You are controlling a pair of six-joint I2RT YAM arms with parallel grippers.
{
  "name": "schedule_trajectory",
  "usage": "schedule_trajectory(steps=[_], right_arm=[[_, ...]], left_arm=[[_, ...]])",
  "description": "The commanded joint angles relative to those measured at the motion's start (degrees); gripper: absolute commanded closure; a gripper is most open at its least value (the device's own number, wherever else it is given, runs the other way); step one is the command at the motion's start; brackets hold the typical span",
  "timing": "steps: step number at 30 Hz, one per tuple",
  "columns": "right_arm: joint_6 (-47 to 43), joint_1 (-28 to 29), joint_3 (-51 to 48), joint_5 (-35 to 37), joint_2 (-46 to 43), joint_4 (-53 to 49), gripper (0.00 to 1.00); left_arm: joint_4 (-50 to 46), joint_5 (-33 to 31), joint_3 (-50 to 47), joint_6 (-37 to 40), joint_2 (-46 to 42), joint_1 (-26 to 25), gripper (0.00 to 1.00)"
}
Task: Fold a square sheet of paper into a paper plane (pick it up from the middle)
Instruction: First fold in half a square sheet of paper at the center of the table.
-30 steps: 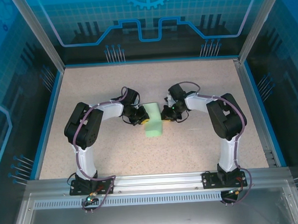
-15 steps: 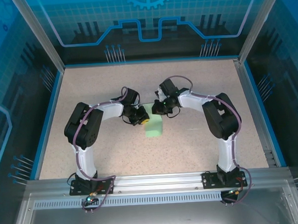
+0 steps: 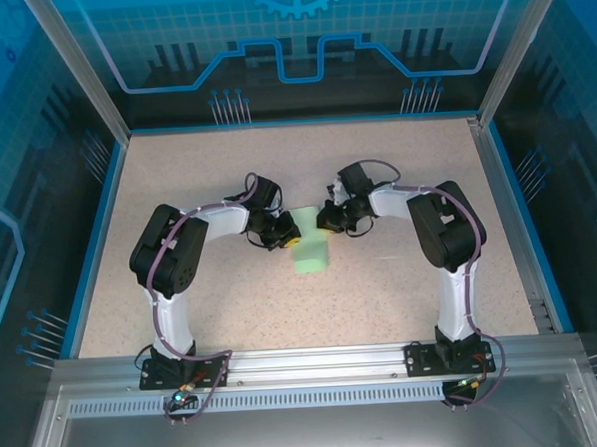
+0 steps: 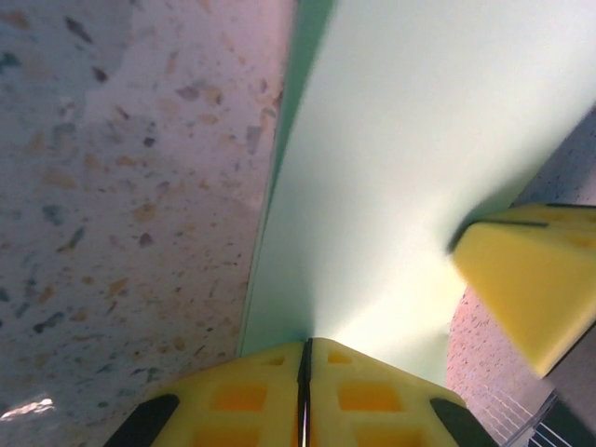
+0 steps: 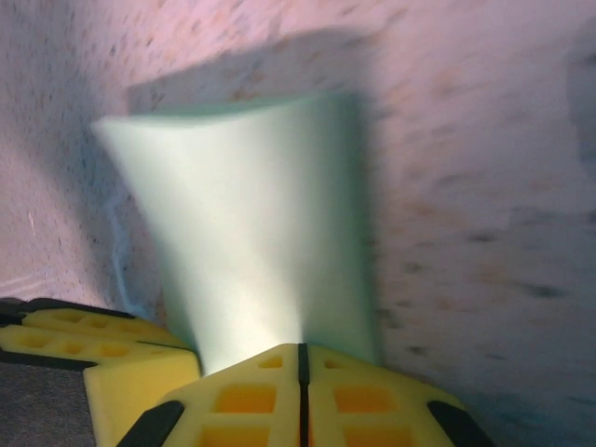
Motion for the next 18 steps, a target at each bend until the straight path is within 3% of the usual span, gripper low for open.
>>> schedule_trajectory(steps=[1,11,18], right_arm=[[1.1,-3.7,-0.8,5.0,-1.2,0.4,0.92],[-0.7,1.6,0.7,0.8,-6.7,5.1,0.91],[1.0,2.9,6.1,-1.7,1.4,2.9,0.91]], left_arm=[[-8.3,-5.6,-3.9,0.5,4.6,-0.8,0.90],[-8.6,-5.6,-3.6,0.6,4.3,-0.8,0.91],[-8.5,-5.5,-3.7,0.4,4.2,-0.8,0.90]])
